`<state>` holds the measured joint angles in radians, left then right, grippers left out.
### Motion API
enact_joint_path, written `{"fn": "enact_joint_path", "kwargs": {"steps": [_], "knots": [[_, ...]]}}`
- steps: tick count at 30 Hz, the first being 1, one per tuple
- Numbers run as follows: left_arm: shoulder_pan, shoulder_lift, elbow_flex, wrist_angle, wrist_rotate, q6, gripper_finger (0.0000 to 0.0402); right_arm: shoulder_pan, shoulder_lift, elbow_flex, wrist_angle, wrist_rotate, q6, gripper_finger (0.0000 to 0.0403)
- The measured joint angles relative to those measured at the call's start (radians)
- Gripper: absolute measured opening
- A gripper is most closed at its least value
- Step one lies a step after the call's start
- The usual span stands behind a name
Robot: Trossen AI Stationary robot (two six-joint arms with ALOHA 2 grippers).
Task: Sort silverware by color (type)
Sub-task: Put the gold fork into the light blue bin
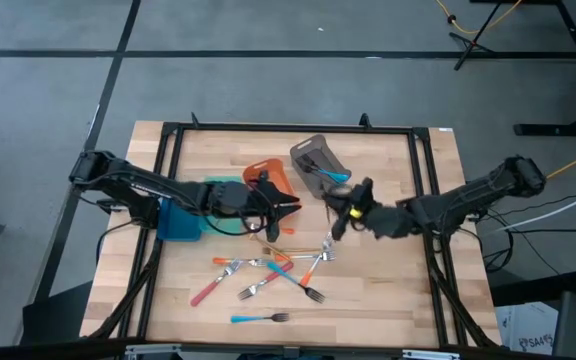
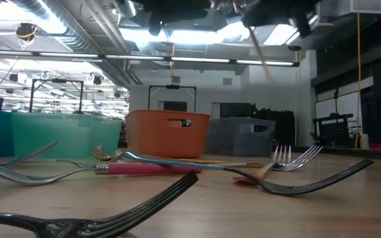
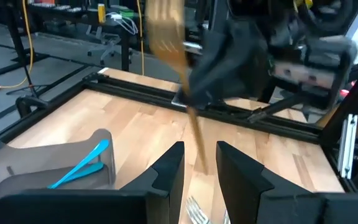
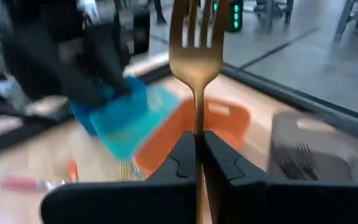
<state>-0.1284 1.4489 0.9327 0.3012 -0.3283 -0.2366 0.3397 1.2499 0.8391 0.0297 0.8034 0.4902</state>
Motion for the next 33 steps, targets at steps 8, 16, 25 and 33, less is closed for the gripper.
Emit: {"fn": "enact_joint_path", "kwargs": {"steps": [8,16,25,33], "knots": [[0.000,0.050,0.000,0.107,-0.061,0.000,0.0087,-0.118,0.003,0.000,0.155,-0.089,-0.058,0.0000],[0.002,0.052,0.000,0.127,-0.175,0.001,0.0087,-0.167,0.067,0.000,0.321,-0.143,-0.110,0.0000],[0.002,0.052,0.000,0.127,-0.246,0.004,0.0087,-0.172,0.137,0.000,0.521,-0.169,-0.189,0.0000],[0.002,0.052,0.000,0.127,-0.246,0.004,0.0087,-0.172,0.175,0.000,0.626,-0.234,-0.213,0.0000]]}}
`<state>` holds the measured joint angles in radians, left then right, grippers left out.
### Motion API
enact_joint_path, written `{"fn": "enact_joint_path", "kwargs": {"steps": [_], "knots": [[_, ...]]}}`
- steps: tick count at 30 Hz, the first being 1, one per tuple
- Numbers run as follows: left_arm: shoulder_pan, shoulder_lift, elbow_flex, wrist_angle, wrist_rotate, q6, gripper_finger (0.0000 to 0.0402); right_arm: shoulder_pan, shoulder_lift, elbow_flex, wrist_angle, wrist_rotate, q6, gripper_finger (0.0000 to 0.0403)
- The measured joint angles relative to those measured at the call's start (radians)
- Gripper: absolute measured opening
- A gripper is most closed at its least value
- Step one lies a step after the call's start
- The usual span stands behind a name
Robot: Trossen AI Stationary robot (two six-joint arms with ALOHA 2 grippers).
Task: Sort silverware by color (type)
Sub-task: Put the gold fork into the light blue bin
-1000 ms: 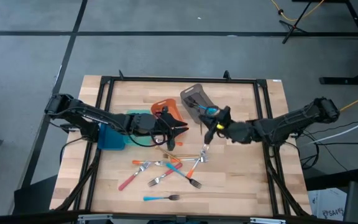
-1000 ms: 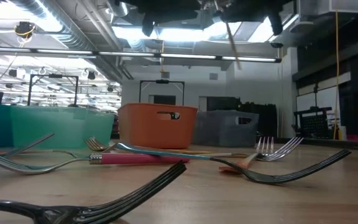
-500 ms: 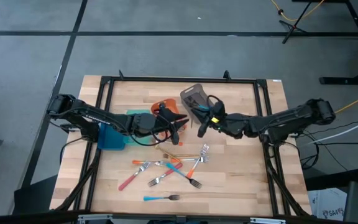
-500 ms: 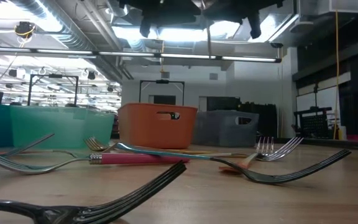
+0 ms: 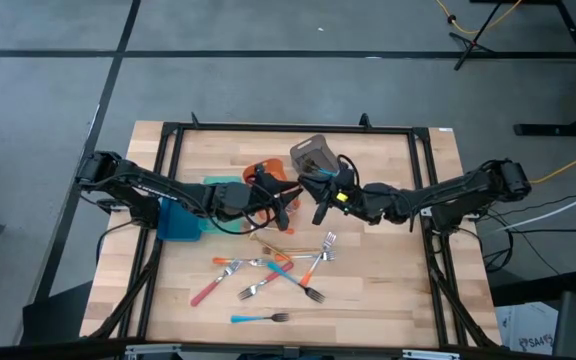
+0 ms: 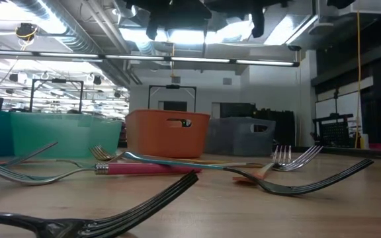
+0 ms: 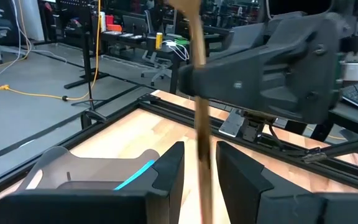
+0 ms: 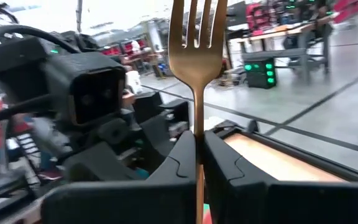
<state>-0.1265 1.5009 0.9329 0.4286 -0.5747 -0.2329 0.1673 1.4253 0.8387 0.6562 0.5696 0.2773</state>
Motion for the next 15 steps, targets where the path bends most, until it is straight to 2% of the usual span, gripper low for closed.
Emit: {"fn": "enact_joint_path", "kwargs": {"steps": [11,15], "knots": [[-0.001,0.000,0.000,0.000,0.001,0.008,0.0086,0.000,0.013,0.000,0.026,-0.048,-0.003,0.0000],[-0.001,0.000,0.000,-0.001,0.001,0.008,0.0072,0.000,0.013,0.000,0.027,-0.049,-0.017,0.0000]]}}
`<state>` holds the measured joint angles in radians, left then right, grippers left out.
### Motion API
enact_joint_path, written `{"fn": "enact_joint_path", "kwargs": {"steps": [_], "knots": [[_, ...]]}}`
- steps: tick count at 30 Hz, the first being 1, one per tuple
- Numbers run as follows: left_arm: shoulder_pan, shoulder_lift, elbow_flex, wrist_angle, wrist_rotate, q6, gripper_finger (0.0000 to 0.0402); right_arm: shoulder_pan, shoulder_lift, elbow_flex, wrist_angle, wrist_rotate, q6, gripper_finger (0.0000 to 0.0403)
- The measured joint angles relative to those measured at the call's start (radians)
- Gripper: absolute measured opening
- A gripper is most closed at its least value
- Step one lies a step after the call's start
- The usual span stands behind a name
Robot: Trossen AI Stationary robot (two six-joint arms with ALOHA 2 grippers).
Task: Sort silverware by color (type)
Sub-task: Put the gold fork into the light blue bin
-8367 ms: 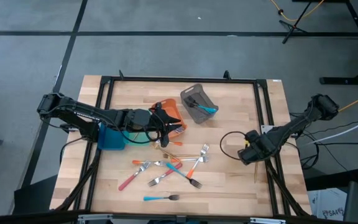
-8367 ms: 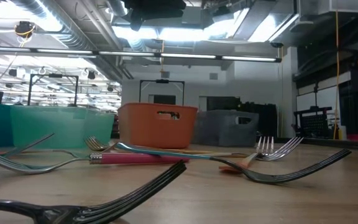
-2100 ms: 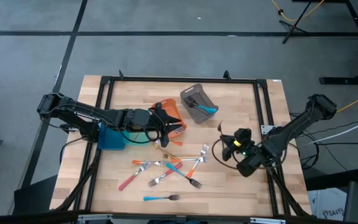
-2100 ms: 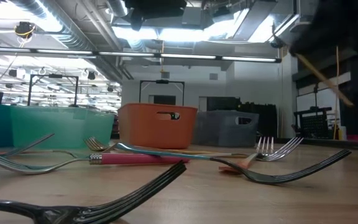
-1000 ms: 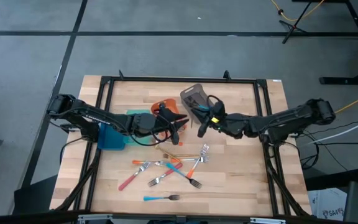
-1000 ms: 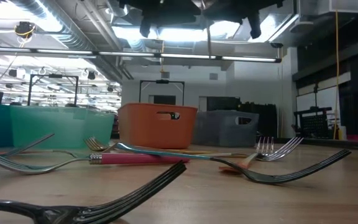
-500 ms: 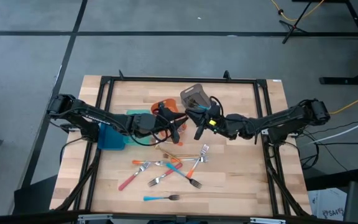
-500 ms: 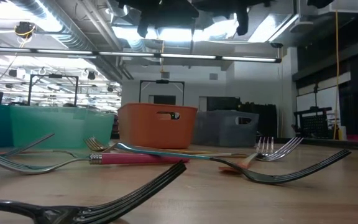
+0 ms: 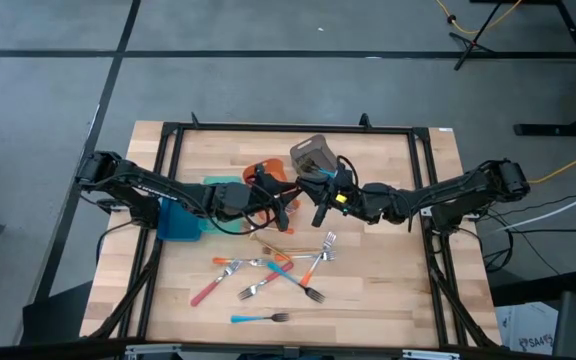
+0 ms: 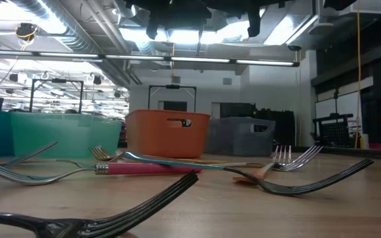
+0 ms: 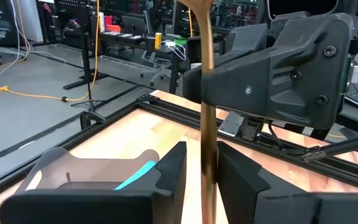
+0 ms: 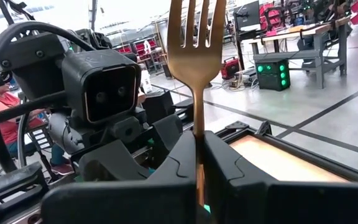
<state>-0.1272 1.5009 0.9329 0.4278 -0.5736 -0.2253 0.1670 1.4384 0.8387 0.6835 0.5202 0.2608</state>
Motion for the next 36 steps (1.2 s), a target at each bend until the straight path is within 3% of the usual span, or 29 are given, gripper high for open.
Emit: {"fn": "enact_joint_path", "kwargs": {"steps": [7,16,27,32,36], "knots": [[0.000,0.000,0.000,0.000,0.013,0.000,0.0021,0.000,0.000,0.000,-0.001,0.000,-0.001,0.0000],[0.000,0.000,0.000,0.000,0.013,0.000,0.0019,0.000,0.000,0.000,-0.001,0.001,0.000,0.0004],[0.001,-0.006,0.000,-0.009,0.015,-0.001,0.0020,0.001,-0.008,0.000,-0.005,0.009,-0.011,0.0080],[0.000,-0.051,0.001,-0.112,0.014,-0.045,0.0020,0.003,-0.060,0.000,-0.052,0.004,-0.085,0.0102],[0.000,-0.116,0.002,-0.254,0.021,-0.120,0.0020,0.003,-0.142,0.000,-0.203,-0.023,-0.086,0.0102]]}}
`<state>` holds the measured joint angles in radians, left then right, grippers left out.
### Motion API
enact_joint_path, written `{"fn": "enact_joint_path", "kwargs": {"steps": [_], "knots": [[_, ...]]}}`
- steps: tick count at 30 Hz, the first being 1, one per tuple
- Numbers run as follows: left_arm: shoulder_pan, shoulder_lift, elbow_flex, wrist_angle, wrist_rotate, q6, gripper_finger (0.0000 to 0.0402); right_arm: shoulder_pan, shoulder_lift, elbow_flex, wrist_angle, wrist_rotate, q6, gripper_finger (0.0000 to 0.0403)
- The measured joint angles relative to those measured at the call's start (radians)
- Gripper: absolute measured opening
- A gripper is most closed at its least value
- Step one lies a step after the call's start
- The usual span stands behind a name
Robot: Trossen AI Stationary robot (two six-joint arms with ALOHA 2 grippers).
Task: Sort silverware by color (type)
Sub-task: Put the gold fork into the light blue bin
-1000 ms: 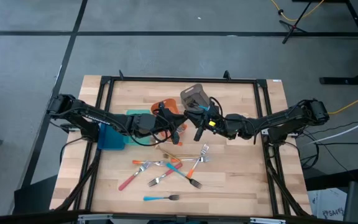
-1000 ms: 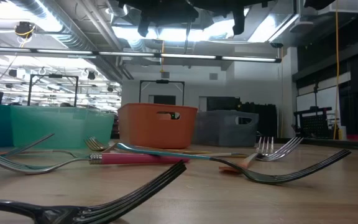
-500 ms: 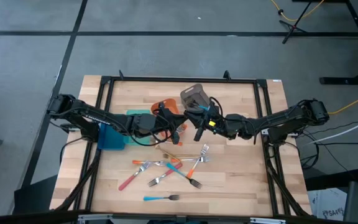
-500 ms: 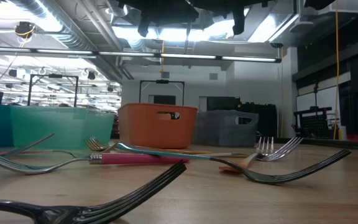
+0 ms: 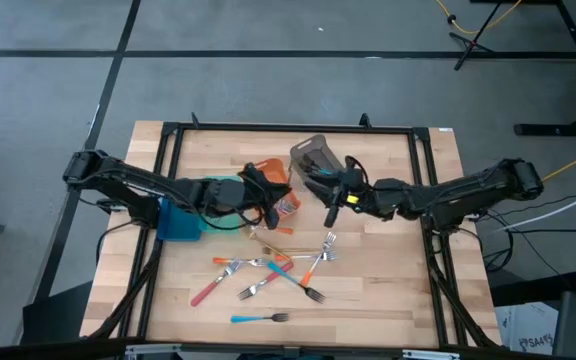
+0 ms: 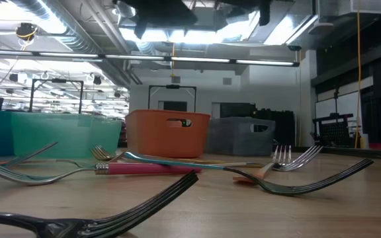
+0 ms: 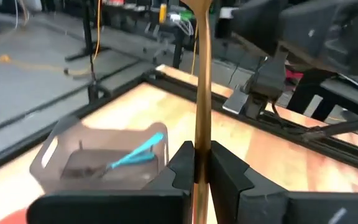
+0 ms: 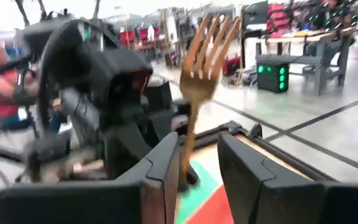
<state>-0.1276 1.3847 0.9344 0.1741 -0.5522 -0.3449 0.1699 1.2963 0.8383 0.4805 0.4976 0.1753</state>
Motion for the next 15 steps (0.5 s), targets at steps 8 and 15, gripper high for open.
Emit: {"fn": "enact_joint_path", "kwargs": {"steps": [8,15], "knots": [[0.016,-0.193,0.000,-0.386,0.275,-0.346,0.0020,0.000,-0.126,0.000,-0.339,-0.020,0.002,0.0100],[0.016,-0.313,0.000,-0.787,0.505,-0.714,0.0021,0.000,-0.134,0.000,-0.473,-0.020,0.002,0.0099]]}}
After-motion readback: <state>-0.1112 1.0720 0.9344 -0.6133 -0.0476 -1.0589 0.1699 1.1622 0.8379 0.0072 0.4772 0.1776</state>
